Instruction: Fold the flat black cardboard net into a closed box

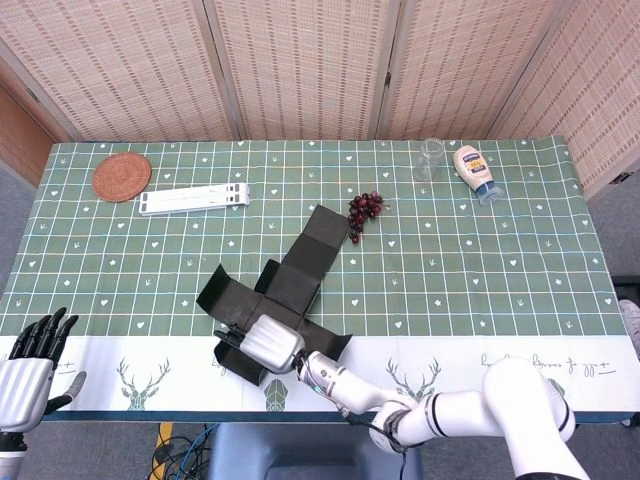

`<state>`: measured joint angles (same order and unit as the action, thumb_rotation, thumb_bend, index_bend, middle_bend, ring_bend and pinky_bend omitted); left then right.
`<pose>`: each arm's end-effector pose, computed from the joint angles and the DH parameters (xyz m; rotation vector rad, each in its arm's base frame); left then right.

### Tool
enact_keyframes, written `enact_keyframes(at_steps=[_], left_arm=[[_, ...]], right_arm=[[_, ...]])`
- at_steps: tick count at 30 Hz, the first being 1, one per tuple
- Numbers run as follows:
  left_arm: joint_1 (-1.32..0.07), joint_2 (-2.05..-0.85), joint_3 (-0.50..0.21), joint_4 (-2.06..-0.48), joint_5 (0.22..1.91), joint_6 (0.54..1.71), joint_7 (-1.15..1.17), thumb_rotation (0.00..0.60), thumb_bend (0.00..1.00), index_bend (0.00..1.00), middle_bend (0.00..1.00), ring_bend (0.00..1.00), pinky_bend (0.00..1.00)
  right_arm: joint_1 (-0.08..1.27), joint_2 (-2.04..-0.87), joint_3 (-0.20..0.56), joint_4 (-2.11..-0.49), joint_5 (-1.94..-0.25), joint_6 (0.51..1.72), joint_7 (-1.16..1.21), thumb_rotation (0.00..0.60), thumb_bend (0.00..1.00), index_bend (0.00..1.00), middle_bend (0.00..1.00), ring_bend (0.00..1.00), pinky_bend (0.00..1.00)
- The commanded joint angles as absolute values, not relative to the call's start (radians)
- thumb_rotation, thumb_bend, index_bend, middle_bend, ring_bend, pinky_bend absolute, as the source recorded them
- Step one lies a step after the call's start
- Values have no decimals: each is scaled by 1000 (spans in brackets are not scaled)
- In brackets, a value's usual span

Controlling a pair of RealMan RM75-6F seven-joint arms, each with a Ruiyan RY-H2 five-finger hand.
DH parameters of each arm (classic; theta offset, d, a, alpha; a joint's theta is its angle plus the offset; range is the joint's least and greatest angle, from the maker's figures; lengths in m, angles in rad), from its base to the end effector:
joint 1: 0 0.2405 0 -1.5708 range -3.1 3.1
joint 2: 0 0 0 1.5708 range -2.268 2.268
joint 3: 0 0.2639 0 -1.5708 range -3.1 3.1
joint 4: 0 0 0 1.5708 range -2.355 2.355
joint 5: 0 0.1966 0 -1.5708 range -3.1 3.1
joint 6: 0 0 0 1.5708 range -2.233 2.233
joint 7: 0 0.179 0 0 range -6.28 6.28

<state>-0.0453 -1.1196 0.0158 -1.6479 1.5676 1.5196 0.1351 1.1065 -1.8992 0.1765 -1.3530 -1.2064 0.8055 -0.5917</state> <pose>-0.3062 0.1896 0.1617 -1.4704 -0.8460 -0.8191 0.0335 -0.3171 -0.1438 2.4056 -0.4349 1.0404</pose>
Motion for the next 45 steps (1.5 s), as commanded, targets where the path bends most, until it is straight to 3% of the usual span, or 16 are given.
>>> enact_keyframes(at_steps=[1, 5, 12, 17, 22, 33, 39, 45], left_arm=[[-45, -1118, 16, -1649, 1569, 1520, 135, 600, 297, 49, 0, 23, 92], [-45, -1115, 16, -1650, 1571, 1520, 132, 600, 297, 49, 0, 23, 92], [-42, -1111, 16, -1650, 1573, 1525, 127, 600, 297, 49, 0, 23, 92], [-43, -1113, 18, -1655, 1582, 1527, 131, 600, 297, 49, 0, 23, 92], [-45, -1115, 17, -1662, 1584, 1524, 140, 600, 297, 49, 0, 23, 92], [-42, -1112, 18, -1667, 1579, 1523, 147, 600, 297, 49, 0, 23, 92], [-39, -1116, 19, -1662, 1574, 1521, 144, 600, 297, 49, 0, 23, 92], [-38, -1115, 17, -1658, 1570, 1522, 139, 600, 297, 49, 0, 23, 92]], right_arm=[[1155, -1976, 257, -1256, -1125, 787, -615, 600, 0, 0, 177, 851, 1000], [1171, -1966, 292, -1270, -1101, 769, -592, 600, 0, 0, 178, 852, 1000], [1109, -1782, 265, -1467, -1156, 799, -534, 600, 0, 0, 194, 851, 1000], [1072, -1657, 250, -1521, -1140, 821, -554, 600, 1, 6, 214, 851, 1000], [1067, -1592, 238, -1485, -1055, 789, -571, 600, 103, 130, 259, 852, 1000], [1097, -1662, 189, -1310, -970, 753, -607, 600, 139, 181, 275, 852, 1000], [1120, -1713, 180, -1228, -945, 715, -597, 600, 215, 216, 305, 859, 1000], [1135, -1753, 161, -1172, -956, 709, -610, 600, 300, 342, 381, 875, 1000]])
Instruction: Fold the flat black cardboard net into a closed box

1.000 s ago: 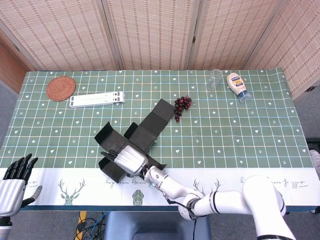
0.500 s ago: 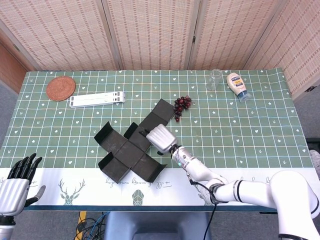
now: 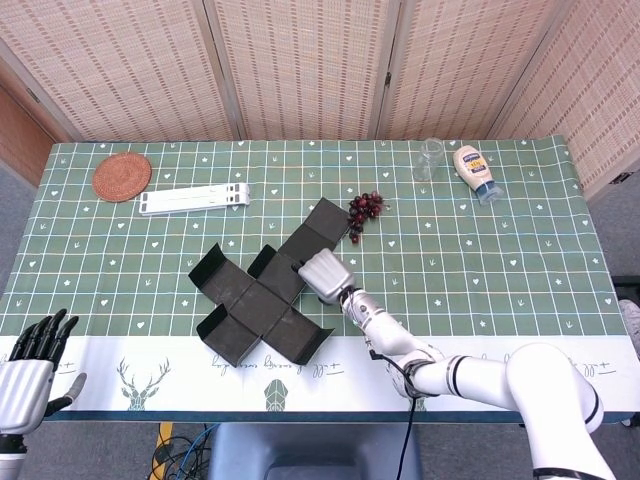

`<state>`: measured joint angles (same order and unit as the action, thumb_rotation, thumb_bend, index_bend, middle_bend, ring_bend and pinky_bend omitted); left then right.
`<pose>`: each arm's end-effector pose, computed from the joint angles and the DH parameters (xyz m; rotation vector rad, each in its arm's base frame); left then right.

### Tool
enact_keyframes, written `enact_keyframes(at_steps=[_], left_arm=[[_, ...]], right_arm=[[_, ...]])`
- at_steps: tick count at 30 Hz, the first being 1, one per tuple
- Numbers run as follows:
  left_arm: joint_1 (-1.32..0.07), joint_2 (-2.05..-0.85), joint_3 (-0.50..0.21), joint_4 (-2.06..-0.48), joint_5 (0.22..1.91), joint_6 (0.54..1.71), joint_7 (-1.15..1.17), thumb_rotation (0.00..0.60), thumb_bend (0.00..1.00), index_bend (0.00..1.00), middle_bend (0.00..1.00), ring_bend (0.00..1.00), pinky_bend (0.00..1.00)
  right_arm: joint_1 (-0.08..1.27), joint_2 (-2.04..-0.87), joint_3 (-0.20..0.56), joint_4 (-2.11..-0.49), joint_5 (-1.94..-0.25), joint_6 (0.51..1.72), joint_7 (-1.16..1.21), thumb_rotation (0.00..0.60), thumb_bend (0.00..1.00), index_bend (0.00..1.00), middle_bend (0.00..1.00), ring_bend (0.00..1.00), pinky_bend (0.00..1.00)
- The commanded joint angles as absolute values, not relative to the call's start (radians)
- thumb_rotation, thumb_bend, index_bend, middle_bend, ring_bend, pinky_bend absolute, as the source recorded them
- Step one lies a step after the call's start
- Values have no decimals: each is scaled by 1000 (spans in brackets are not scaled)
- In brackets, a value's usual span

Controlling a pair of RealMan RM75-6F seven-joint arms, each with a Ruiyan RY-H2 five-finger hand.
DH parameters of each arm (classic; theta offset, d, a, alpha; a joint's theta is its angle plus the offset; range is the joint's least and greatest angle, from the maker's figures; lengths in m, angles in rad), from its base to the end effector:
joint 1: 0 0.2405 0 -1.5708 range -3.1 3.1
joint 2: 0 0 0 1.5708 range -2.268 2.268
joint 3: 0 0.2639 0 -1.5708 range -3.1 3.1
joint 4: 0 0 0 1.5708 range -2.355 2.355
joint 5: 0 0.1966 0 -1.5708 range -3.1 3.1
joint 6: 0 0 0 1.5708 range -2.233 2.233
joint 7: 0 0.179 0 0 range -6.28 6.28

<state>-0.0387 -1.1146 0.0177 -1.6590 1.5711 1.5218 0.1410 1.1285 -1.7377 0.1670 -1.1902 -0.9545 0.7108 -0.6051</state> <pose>-0.3051 0.1871 0.1623 -1.4696 -0.8488 -0.8166 -0.0437 -0.4219 -0.0942 2.2040 -0.5272 0.7137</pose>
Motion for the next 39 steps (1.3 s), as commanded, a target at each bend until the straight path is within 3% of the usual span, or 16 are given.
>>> enact_keyframes(at_steps=[1, 10, 29, 36, 39], left_arm=[[-39, -1115, 17, -1657, 1570, 1522, 138, 600, 297, 49, 0, 23, 92], [-39, -1120, 18, -1648, 1572, 1520, 130, 600, 297, 52, 0, 23, 92], [-40, -1121, 20, -1643, 1580, 1519, 122, 600, 297, 53, 0, 23, 92], [-39, -1121, 22, -1640, 1582, 1520, 116, 600, 297, 53, 0, 23, 92], [-40, -1123, 21, -1638, 1582, 1519, 114, 600, 297, 53, 0, 23, 92]], right_arm=[[1135, -1759, 160, -1166, -957, 710, -610, 600, 312, 376, 395, 879, 1000], [1124, -1769, 146, -1170, -996, 738, -600, 600, 358, 512, 485, 900, 1000], [1101, -1687, 104, -1547, -844, 895, -848, 600, 359, 536, 525, 907, 1000], [1086, -1674, 109, -1549, -871, 934, -820, 600, 359, 530, 452, 909, 1000], [1072, -1661, 109, -1550, -881, 944, -798, 600, 359, 444, 396, 909, 1000]])
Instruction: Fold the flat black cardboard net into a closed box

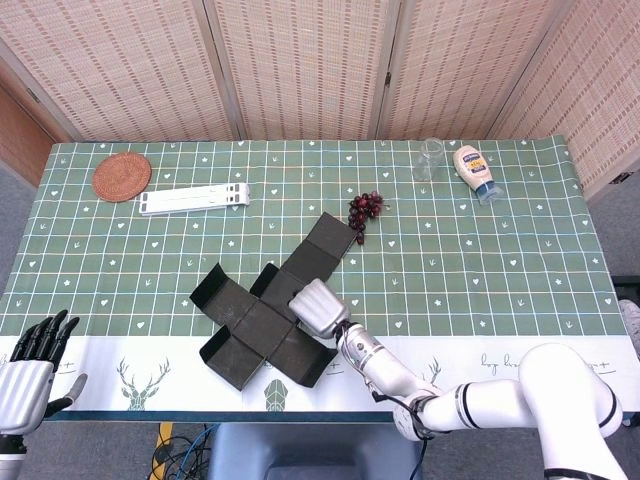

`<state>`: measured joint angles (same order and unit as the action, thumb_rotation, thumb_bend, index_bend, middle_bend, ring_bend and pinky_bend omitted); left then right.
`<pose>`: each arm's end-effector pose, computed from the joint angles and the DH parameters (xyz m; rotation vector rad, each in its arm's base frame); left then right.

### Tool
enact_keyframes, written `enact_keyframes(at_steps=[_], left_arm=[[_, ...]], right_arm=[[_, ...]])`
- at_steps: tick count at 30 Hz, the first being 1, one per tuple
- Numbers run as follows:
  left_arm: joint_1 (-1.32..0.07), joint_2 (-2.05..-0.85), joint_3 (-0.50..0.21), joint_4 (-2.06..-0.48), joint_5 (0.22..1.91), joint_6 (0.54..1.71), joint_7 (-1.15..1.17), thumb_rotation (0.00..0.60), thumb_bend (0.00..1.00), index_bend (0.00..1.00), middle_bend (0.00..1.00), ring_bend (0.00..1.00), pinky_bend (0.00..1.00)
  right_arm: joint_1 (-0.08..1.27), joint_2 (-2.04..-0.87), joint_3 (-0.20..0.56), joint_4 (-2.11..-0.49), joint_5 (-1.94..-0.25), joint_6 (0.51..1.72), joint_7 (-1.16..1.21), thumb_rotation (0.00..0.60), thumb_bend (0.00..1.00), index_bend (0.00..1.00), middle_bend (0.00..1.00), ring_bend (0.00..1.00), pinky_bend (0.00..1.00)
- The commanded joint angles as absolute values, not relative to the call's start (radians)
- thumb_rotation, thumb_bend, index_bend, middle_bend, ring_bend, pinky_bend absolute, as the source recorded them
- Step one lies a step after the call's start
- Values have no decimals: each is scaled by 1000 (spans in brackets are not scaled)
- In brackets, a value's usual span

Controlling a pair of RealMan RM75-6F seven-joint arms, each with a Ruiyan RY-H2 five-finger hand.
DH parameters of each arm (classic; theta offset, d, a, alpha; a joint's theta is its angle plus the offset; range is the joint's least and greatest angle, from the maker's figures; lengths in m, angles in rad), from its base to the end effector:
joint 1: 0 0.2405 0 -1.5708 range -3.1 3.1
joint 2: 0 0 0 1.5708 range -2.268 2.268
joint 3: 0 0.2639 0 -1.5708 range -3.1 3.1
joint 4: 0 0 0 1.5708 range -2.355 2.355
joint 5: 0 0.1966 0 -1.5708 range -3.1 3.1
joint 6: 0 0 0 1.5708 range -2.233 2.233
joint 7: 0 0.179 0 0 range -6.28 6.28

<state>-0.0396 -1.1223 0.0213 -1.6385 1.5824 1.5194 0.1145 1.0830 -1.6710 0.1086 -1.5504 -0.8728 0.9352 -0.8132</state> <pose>-0.3068 0.1866 0.1597 -1.4781 -0.8589 -0.8299 -0.0299 -0.3601 -0.0815 2.2231 -0.5040 0.7701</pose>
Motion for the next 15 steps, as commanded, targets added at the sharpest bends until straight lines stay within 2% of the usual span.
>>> enact_keyframes(at_steps=[1, 4, 8, 15], left_arm=[[-42, -1123, 21, -1638, 1582, 1516, 115, 600, 297, 53, 0, 23, 92], [-45, -1124, 21, -1639, 1586, 1512, 116, 600, 297, 53, 0, 23, 92], [-50, -1123, 18, -1641, 1584, 1508, 120, 600, 297, 53, 0, 23, 92], [-64, -1128, 17, -1650, 1585, 1488, 133, 600, 297, 53, 0, 23, 92]], right_arm=[[1066, -1654, 109, -1551, -881, 946, -788, 600, 359, 397, 381, 909, 1000], [1053, -1633, 110, -1555, -874, 948, -770, 600, 359, 324, 363, 909, 1000], [1031, -1596, 109, -1570, -872, 962, -749, 600, 359, 284, 353, 908, 1000], [1010, -1566, 90, -1581, -849, 932, -722, 600, 359, 265, 350, 908, 1000]])
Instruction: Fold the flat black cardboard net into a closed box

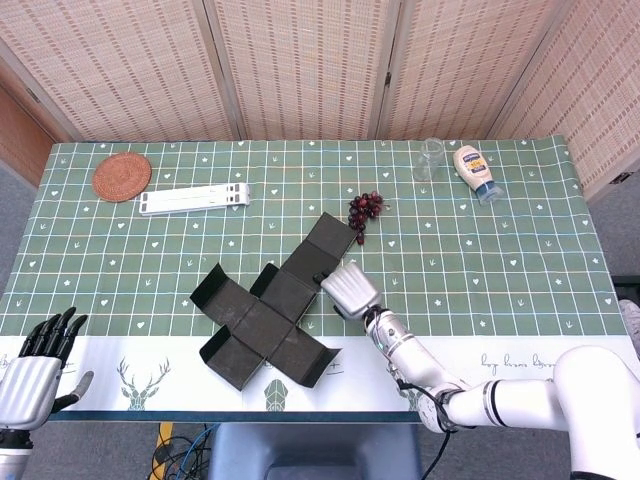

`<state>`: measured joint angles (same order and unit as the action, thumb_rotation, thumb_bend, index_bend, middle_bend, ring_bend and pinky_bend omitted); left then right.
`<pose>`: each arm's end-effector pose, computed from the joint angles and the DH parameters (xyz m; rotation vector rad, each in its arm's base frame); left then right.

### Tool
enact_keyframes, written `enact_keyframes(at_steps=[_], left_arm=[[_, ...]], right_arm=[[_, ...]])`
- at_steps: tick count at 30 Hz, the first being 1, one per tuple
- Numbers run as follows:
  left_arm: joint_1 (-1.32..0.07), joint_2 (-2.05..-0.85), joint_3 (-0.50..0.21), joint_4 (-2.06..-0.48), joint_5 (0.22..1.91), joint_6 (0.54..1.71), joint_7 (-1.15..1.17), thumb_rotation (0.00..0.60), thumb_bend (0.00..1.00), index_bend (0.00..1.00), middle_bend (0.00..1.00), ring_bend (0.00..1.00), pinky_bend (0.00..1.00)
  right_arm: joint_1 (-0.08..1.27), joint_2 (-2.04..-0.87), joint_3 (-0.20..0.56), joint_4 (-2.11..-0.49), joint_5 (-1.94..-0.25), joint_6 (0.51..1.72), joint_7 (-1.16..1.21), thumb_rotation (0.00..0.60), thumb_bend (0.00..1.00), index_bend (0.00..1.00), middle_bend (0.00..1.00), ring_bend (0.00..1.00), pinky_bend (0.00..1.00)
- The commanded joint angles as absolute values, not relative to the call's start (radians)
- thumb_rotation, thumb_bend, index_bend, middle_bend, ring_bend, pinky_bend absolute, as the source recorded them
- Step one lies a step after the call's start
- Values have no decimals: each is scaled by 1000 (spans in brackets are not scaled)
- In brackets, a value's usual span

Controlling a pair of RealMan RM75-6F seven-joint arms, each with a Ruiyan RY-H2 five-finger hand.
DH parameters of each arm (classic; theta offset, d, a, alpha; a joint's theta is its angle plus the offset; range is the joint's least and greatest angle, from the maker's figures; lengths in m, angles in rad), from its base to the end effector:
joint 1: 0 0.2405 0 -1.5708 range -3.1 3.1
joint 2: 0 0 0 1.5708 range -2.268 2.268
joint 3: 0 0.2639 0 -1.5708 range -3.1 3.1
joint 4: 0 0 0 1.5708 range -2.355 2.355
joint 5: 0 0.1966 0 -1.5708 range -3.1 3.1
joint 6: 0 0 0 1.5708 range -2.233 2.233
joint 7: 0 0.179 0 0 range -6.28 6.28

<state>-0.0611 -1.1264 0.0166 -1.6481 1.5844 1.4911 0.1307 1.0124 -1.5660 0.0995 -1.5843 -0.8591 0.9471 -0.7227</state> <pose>-0.3017 0.1937 0.1536 -1.5081 -0.8570 -0.8314 -0.0703 -0.3759 -0.0478 2.1242 -0.6383 0.7398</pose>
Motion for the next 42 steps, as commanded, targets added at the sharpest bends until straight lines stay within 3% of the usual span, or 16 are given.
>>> enact_keyframes(at_steps=[1, 20, 31, 38, 42], left_arm=[[-65, -1129, 17, -1651, 1585, 1486, 135, 600, 297, 53, 0, 23, 92], [-45, -1119, 24, -1645, 1576, 1509, 122, 600, 297, 53, 0, 23, 92], [-40, -1121, 26, -1629, 1575, 1511, 105, 600, 297, 53, 0, 23, 92], [-46, -1125, 25, -1633, 1581, 1506, 110, 600, 297, 53, 0, 23, 92], [-44, -1123, 26, -1637, 1580, 1507, 115, 600, 297, 53, 0, 23, 92]], right_arm=[[1011, -1571, 87, -1576, -847, 927, -722, 600, 359, 265, 350, 908, 1000], [1075, -1725, 121, -1481, -819, 861, -715, 600, 359, 264, 347, 908, 1000], [1056, -1641, 102, -1605, -853, 901, -716, 600, 359, 264, 347, 908, 1000], [1078, -1636, 144, -1552, -817, 874, -688, 600, 358, 264, 347, 908, 1000], [1098, -1665, 144, -1523, -833, 839, -672, 600, 299, 264, 346, 908, 1000]])
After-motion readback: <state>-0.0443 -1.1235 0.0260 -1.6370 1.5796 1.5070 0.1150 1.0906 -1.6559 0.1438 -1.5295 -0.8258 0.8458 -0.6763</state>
